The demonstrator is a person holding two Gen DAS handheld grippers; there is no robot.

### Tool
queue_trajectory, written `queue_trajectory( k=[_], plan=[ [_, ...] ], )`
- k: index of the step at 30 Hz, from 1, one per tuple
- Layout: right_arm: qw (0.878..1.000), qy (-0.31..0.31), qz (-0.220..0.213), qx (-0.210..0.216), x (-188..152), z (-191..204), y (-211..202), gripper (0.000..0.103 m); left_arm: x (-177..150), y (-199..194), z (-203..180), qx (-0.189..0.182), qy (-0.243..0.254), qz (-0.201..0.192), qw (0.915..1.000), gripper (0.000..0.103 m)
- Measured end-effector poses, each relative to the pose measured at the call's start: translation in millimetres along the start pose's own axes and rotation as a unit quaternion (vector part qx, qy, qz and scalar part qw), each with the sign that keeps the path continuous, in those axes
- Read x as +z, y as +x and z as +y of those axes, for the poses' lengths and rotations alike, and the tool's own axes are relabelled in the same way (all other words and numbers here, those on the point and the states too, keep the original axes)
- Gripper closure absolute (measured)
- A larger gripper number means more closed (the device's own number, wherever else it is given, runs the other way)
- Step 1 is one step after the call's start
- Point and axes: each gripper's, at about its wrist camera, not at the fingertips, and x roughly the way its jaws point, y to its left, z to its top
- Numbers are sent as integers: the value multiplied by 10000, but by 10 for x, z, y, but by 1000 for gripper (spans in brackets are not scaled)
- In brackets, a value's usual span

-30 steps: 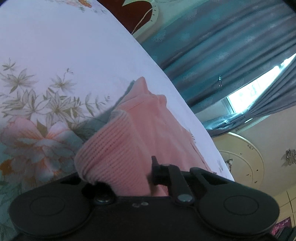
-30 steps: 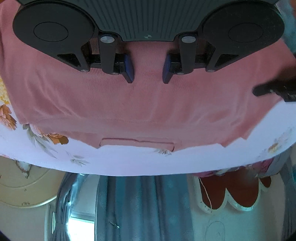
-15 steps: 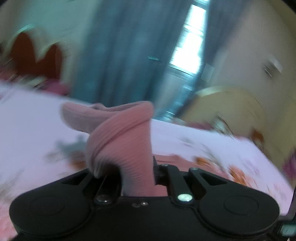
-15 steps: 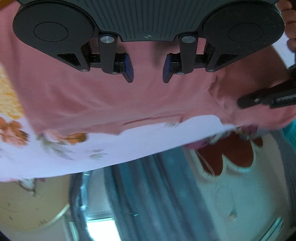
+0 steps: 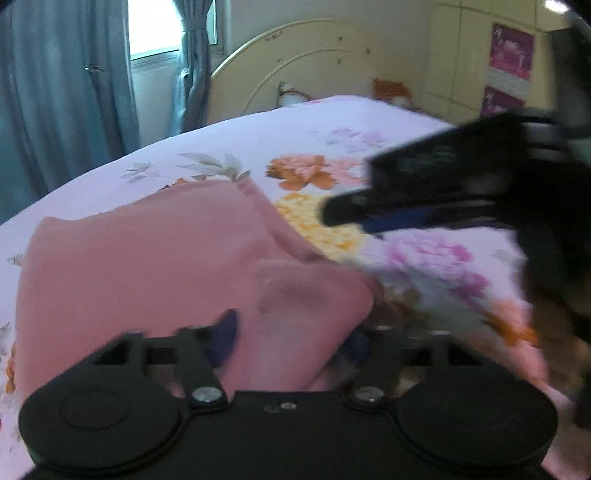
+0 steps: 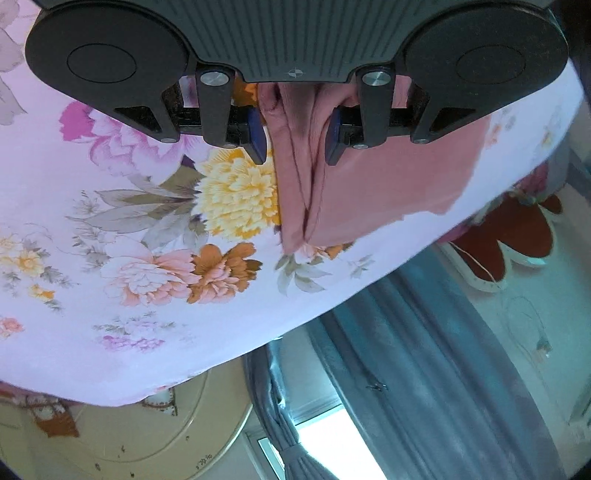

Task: Fold small clothes

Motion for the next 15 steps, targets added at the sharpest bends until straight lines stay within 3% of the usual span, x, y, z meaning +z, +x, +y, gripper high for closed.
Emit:
queue_trajectory(
  k=[3,6,11,15],
  plan=[
    [9994,-155,183,249,63,70,94,68,-78,-261,126,114,-130,-65,9998,37],
    [9979,-262,474,351,25,118,313,68,-157,-528,393,319,-597,-202,9975,37],
    [9959,-335,765,355,-19,122,609,68,-224,-824,771,829,-1239,-391,9881,37],
    [9966,-345,718,229,7,81,678,68,-293,-853,959,1136,-1501,-326,9816,36]
  ],
)
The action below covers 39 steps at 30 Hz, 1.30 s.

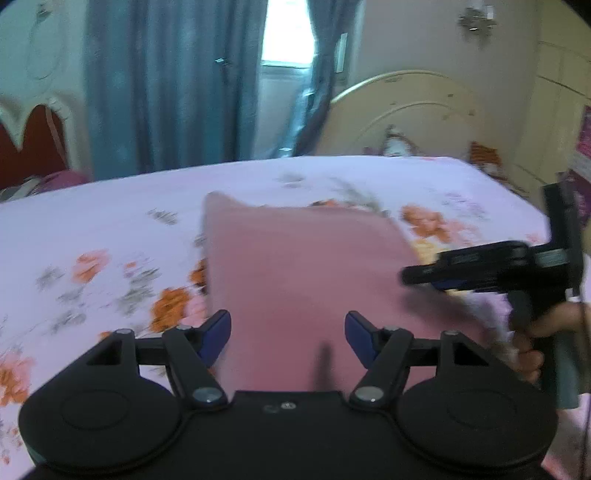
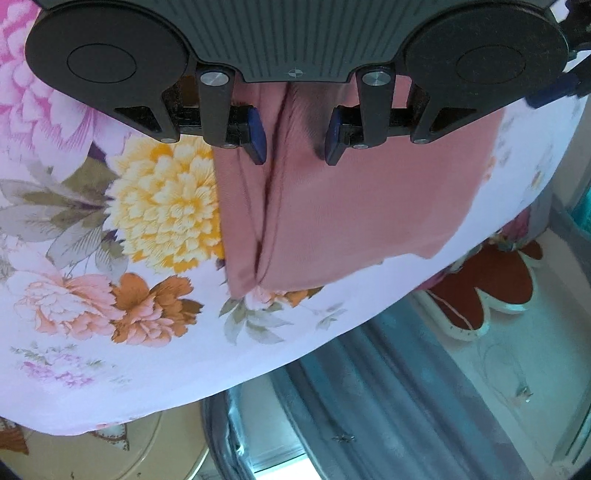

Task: Fold small clothes

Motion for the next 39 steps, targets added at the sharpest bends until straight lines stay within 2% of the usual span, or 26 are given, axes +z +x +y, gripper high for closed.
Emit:
queue_trajectory(
  k=[3,10,11,15,20,24,26,28,30,33,36,38,39],
  plan=[
    [10000,-84,43,-10,5,-10,24,68,-13,46,118,59,-200,31,9998,36],
    [9993,-309,171,109,31,80,158,69,7,309,133,88,-280,115,9995,36],
    [9992,-357,171,78,29,84,162,88,3,347,139,79,-294,129,9995,36],
    [9987,-496,123,25,52,101,136,91,24,492,134,113,-278,105,9995,34],
    [9941,-1013,-329,-214,209,204,-165,94,101,515,73,37,-212,-44,9998,34],
    [9933,-961,-57,-642,158,36,-15,94,22,646,-5,38,-149,138,9998,26],
    [9966,-634,78,-512,138,-65,42,93,-24,730,15,-23,-214,285,9994,24],
    [9974,-547,-3,-474,165,-70,-38,93,-26,743,68,-112,-416,350,9985,23],
    [9984,-417,0,-394,170,-81,-147,93,-20,724,70,-113,-407,368,9984,23],
    [9998,-137,66,-98,90,-109,-369,91,-22,703,52,-117,-342,385,9986,23],
    [9997,-167,166,-85,-45,-84,-516,85,-43,680,57,-142,-386,389,9984,23],
    [9996,-131,222,-80,-146,-80,-606,66,-51,667,63,-157,-391,403,9983,23],
    [9996,-131,222,-99,-200,-84,-655,62,-52,660,61,-159,-379,409,9983,23]
  ],
)
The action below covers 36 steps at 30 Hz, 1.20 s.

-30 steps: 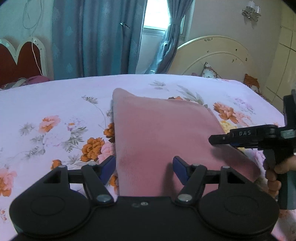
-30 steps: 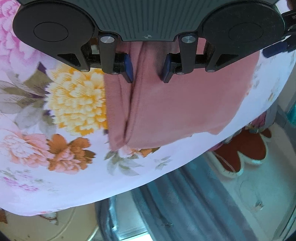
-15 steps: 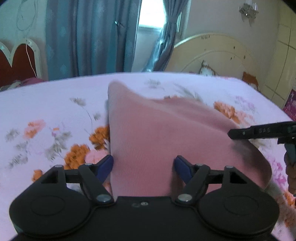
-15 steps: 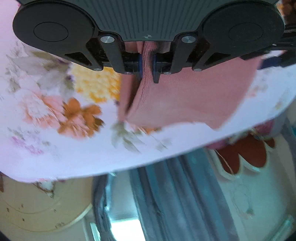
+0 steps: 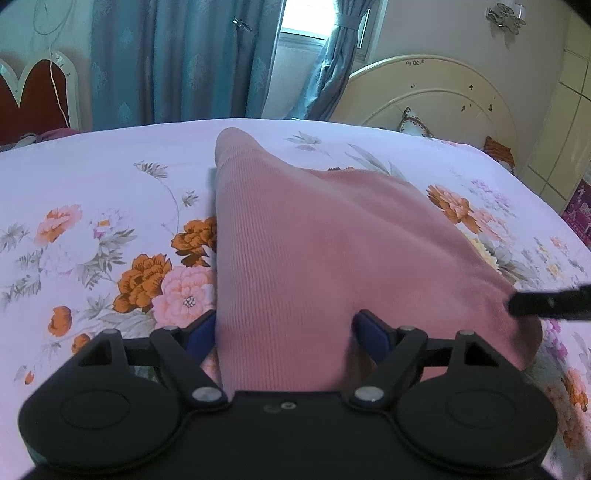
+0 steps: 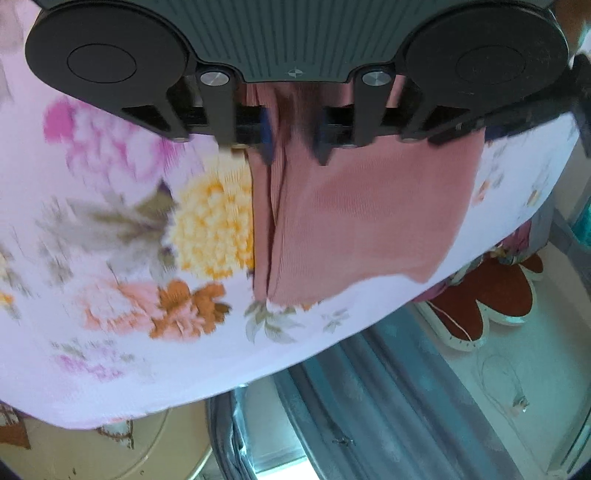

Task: Fold small clothes
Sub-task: 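Press and straighten the folded sweatshirt with the left tool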

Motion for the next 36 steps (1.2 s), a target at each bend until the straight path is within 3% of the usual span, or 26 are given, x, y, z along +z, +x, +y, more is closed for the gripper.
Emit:
queue_trajectory(
  k=[4,6,10,11,16,19,22,24,26,27,36],
  plan=[
    [9999,-93,-34,-131,-169,12,-105,62,-23,-31,-9,-9,34,27,10000,23],
    [9997,-222,-13,-126,-211,37,-119,84,-47,-40,-13,-24,56,46,10000,23],
    [9988,-430,195,-121,-252,98,-48,89,-88,-34,-29,-21,61,106,9999,23],
    [9984,-489,241,-137,-269,105,-29,98,-94,-35,-37,-14,71,110,9999,23],
    [9933,-983,-94,-597,-223,140,-222,99,-79,-68,-48,-105,8,169,9998,23],
    [9922,-956,407,-688,-302,35,-49,99,-100,-36,-58,-164,12,285,9995,23],
    [9918,-1053,362,-628,-262,86,-72,98,-89,-67,-22,-235,-70,367,9990,27],
    [9939,-945,220,-521,-192,94,-154,91,-32,-128,10,-272,-153,347,9989,27],
    [9942,-956,-60,-485,-107,138,-254,52,52,-195,61,-318,-323,260,9986,27],
    [9936,-997,-204,-483,-58,168,-286,48,97,-221,90,-343,-416,194,9984,27],
    [9965,-632,-346,-418,495,281,253,48,634,-18,284,-227,-650,-183,9975,29]
  ],
)
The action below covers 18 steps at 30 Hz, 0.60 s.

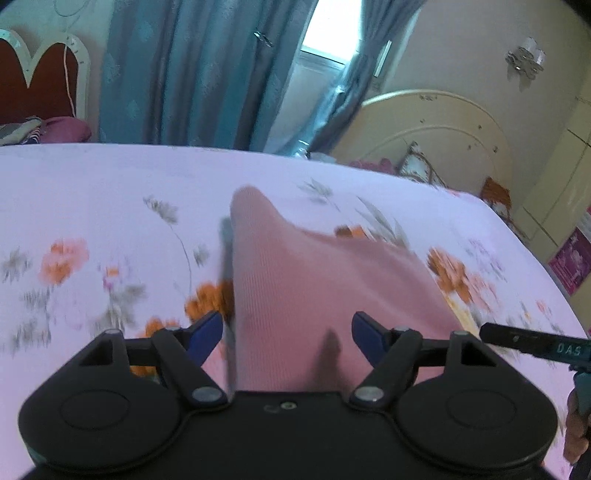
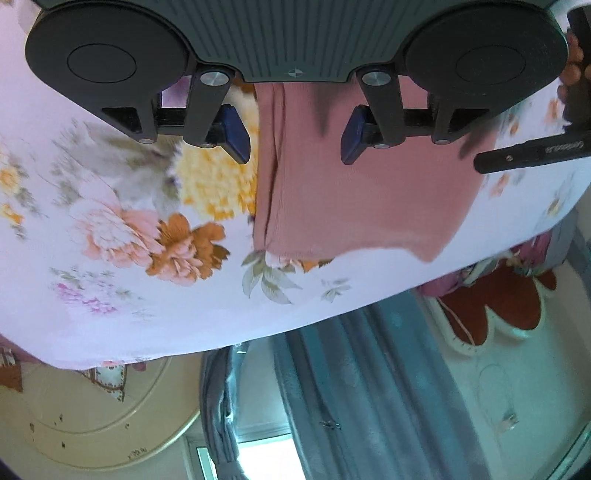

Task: Fold small clothes
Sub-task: 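Press and straighten the folded sweatshirt with the left tool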

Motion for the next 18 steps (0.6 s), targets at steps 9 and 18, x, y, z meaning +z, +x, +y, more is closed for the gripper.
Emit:
queue_trajectory(
  k=[9,18],
  plan=[
    [9995,190,81,-254,367,-98,755,48,295,418,207,67,-236,-46,9997,42],
    [9997,29,28,-234,332,-112,940,96,223,784,221,-60,-268,135,9995,56]
  ],
)
